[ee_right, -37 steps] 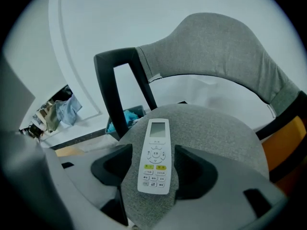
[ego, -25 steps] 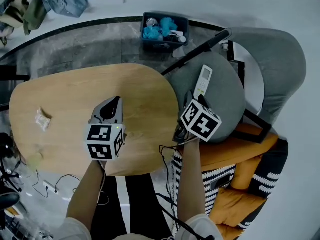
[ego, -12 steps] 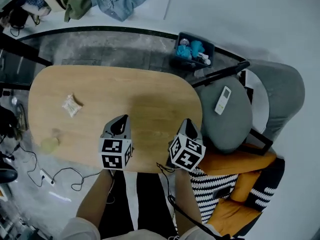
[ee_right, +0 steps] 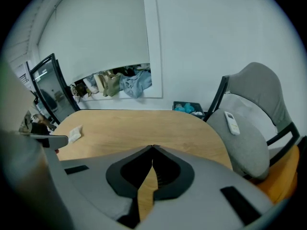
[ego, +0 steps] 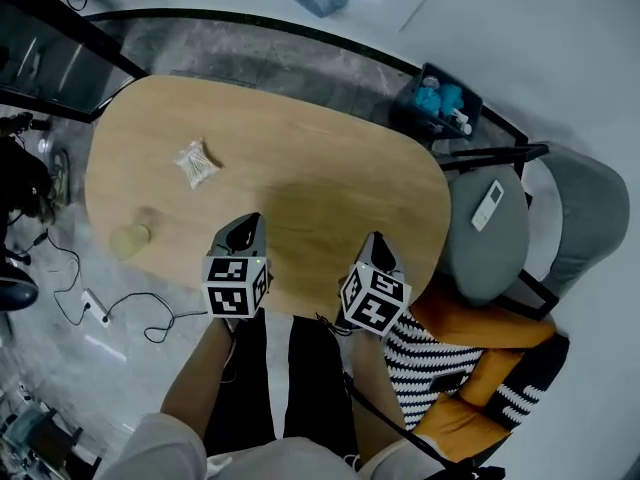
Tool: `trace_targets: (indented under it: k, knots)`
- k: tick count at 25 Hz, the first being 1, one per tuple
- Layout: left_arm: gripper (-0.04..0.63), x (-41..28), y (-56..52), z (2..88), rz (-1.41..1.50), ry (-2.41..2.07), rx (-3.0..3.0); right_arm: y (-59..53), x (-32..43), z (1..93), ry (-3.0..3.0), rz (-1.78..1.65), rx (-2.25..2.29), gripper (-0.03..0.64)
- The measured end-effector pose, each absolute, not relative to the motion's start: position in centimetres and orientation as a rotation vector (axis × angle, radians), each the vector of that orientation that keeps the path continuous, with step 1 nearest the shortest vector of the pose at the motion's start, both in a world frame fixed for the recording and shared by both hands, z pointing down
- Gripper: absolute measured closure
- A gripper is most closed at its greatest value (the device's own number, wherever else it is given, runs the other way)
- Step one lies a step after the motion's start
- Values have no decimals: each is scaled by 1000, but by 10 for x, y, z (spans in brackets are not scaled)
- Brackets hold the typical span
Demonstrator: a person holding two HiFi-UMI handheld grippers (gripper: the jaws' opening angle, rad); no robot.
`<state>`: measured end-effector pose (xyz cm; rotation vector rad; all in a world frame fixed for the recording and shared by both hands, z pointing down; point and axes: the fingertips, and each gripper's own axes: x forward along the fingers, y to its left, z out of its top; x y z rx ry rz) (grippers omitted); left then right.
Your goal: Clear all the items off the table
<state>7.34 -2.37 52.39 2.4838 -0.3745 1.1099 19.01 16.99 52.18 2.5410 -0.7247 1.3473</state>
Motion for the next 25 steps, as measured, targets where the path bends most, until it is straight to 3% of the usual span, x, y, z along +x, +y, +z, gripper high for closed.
trace_targets:
  k: [11, 25]
  knots:
    - [592, 34, -61, 531, 1045, -527, 2404, 106, 171, 531, -903, 1325, 2412, 592]
    - [592, -88, -147, 557, 968, -783, 2197, -80, 55, 557, -1284, 1295, 2123, 592]
